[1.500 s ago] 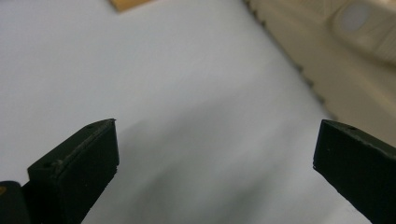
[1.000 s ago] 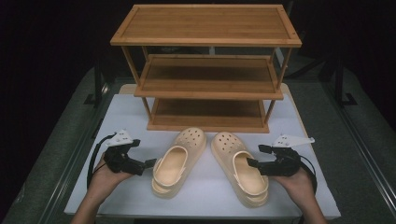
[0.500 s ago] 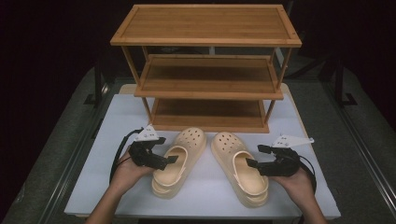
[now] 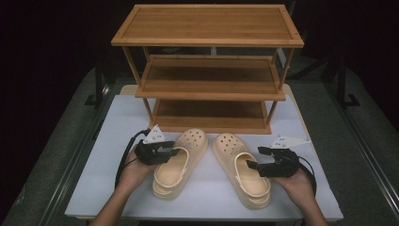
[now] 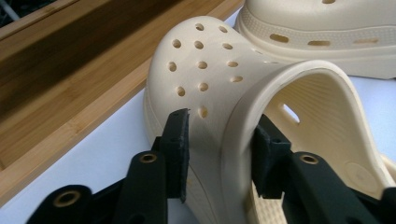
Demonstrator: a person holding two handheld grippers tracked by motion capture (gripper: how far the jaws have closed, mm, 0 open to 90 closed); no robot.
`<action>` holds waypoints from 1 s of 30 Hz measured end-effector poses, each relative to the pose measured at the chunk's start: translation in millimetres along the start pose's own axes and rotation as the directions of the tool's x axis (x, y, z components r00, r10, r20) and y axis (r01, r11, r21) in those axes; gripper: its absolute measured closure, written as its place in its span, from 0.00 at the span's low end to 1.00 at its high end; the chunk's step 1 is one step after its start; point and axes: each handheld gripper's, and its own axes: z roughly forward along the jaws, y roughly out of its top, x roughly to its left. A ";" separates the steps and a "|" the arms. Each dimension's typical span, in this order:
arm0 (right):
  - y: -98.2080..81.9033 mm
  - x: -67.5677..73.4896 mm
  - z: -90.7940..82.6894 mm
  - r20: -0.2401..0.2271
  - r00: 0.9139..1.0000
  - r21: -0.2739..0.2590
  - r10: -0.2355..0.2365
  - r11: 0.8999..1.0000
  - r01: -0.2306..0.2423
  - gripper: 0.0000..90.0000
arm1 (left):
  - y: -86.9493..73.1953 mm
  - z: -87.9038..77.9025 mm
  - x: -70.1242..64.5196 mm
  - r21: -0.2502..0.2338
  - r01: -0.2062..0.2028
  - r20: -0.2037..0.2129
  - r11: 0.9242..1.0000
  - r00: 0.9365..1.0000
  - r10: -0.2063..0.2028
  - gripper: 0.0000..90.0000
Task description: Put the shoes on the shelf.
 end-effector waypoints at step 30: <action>12.2 0.4 -0.8 0.107 0.993 -0.007 -0.053 0.999 0.054 0.93 | 6.0 -11.3 -2.3 -0.019 0.013 -0.095 1.000 0.995 -0.015 0.92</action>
